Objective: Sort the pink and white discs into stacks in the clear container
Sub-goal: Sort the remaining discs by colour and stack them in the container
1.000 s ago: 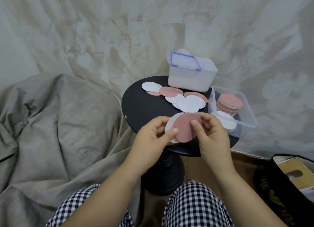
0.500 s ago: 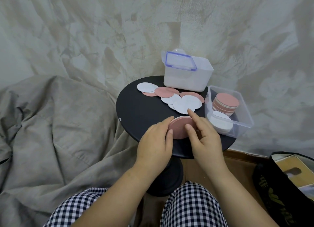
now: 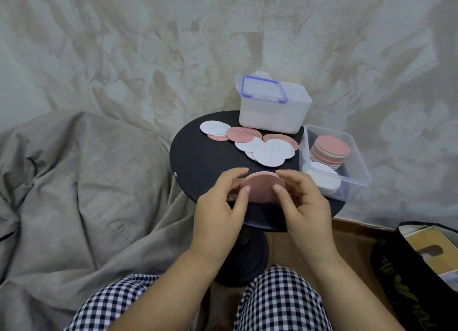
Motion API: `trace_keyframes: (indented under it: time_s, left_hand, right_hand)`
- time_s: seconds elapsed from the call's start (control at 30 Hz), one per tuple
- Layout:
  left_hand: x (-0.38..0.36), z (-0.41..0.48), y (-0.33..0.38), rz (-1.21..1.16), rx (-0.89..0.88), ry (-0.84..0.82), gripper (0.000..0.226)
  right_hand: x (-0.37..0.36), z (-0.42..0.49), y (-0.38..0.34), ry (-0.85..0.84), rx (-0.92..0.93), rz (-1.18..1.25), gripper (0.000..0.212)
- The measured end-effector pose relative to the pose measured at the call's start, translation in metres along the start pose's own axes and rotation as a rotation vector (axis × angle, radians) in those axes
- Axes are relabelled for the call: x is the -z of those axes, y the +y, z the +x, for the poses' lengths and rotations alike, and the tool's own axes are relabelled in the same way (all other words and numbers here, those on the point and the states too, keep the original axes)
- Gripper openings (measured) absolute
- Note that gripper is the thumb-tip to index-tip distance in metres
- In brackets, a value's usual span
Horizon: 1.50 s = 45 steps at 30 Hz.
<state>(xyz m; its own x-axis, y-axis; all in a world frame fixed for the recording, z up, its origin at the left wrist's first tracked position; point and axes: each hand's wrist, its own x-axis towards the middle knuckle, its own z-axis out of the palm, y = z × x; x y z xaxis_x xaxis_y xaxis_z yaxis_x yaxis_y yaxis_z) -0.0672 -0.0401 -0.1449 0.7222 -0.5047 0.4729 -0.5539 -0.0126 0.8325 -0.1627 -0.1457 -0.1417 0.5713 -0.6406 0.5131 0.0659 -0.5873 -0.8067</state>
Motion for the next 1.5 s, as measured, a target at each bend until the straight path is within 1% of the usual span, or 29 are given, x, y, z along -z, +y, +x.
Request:
trace_keyframes:
  time_s: [0.07,0.17,0.3,0.37,0.43,0.53,0.8,0.9,1.07,1.2,1.27,1.33,1.43,1.5]
  left_hand:
    - [-0.001,-0.002,-0.002,-0.009,-0.018,0.022,0.023]
    - [-0.002,-0.004,-0.005,-0.019,-0.031,0.085,0.025]
    - [-0.001,-0.002,-0.006,0.003,-0.106,0.156,0.025]
    - [0.000,-0.002,-0.005,0.016,-0.125,0.170,0.025]
    - [0.001,-0.002,-0.003,-0.011,-0.104,0.183,0.024]
    - [0.000,-0.004,-0.004,-0.033,-0.077,0.184,0.023]
    - [0.001,-0.006,0.000,-0.055,-0.075,0.186,0.024]
    - [0.000,-0.005,-0.004,-0.045,-0.061,0.157,0.021]
    - [-0.002,-0.004,-0.004,-0.021,-0.043,0.126,0.019]
    - [-0.006,0.002,0.004,-0.031,-0.048,0.085,0.017]
    - [-0.012,0.007,0.012,-0.055,-0.061,0.039,0.016]
    - [-0.022,0.014,0.018,-0.053,-0.093,-0.015,0.016]
    - [-0.044,0.025,0.023,-0.035,-0.078,-0.140,0.027]
    - [-0.059,0.032,0.024,-0.005,-0.084,-0.225,0.033]
  right_hand:
    - [0.000,0.000,0.001,0.019,0.020,-0.024,0.037]
    - [0.001,-0.001,0.004,0.046,0.095,-0.087,0.034]
    - [0.001,-0.002,0.007,0.058,0.143,-0.116,0.031]
    - [0.001,-0.001,0.004,0.073,0.169,-0.116,0.031]
    - [0.002,-0.001,0.002,0.094,0.165,-0.107,0.032]
    - [0.002,-0.002,0.002,0.101,0.125,-0.095,0.040]
    - [0.004,-0.003,0.001,0.111,0.167,-0.067,0.031]
    - [0.004,-0.001,0.001,0.088,0.189,-0.095,0.032]
    - [0.008,0.001,0.001,0.050,0.147,-0.089,0.037]
    - [0.023,0.007,-0.005,-0.013,0.047,-0.060,0.038]
    - [0.041,0.015,-0.008,-0.044,-0.029,-0.015,0.038]
    - [0.065,0.030,-0.013,-0.041,-0.084,0.023,0.034]
    - [0.103,0.060,-0.015,0.014,-0.154,0.092,0.032]
    - [0.122,0.080,-0.013,0.003,-0.220,0.071,0.029]
